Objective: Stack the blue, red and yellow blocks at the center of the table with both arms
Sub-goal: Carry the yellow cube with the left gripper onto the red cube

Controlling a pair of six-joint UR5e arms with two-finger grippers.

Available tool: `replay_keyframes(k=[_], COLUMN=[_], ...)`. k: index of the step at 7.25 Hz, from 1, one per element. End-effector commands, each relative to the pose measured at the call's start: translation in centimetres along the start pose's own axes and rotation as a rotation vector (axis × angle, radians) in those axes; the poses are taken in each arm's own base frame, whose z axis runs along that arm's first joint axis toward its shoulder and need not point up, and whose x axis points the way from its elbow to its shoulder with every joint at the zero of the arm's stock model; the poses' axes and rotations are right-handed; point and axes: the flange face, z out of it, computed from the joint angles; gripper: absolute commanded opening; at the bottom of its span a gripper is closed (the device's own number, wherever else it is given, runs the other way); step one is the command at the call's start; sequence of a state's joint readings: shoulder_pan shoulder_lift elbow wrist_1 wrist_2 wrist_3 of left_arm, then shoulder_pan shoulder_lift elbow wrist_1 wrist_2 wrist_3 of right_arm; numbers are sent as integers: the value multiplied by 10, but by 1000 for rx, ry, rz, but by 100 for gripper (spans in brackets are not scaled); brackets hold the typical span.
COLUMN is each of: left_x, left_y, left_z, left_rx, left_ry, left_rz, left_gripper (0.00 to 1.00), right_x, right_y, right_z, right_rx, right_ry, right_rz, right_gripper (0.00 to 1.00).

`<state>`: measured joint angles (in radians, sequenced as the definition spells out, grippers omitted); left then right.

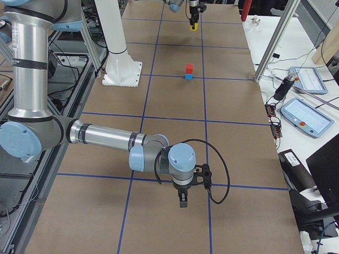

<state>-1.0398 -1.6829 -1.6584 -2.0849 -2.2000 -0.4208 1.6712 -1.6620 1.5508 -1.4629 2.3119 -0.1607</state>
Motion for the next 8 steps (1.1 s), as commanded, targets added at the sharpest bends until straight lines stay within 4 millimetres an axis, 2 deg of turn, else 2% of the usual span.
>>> replay_keyframes(k=[1,2,3,4,6,7,8], left_x=[74,123,184,256,374,428,468], left_y=[-70,-97,-122,-142,-147,-158,-174], left_z=[-51,-52,-50,-45,-32,-26,-17], left_rx=[-2,-9,-29,-44,-79,-74,-77], left_ry=[-8,18,19,-30,-7,5,1], left_rz=[-103,-151,-205,-233,-319,-358,-386], left_gripper=[0,0,0,0,0,0,0], right_x=[1,1,1,1,2,2,2], right_y=[3,4,4,4,5,5,4], right_z=[2,2,2,2,3,4,3], right_rx=[-3,-3,-4,-4,-6,-8,-7], right_ry=[-5,-4,-4,-4,-4,-4,-3], right_rz=[-2,-3,-2,-1,5,5,5], right_gripper=[100,100,99,99,100,99,100])
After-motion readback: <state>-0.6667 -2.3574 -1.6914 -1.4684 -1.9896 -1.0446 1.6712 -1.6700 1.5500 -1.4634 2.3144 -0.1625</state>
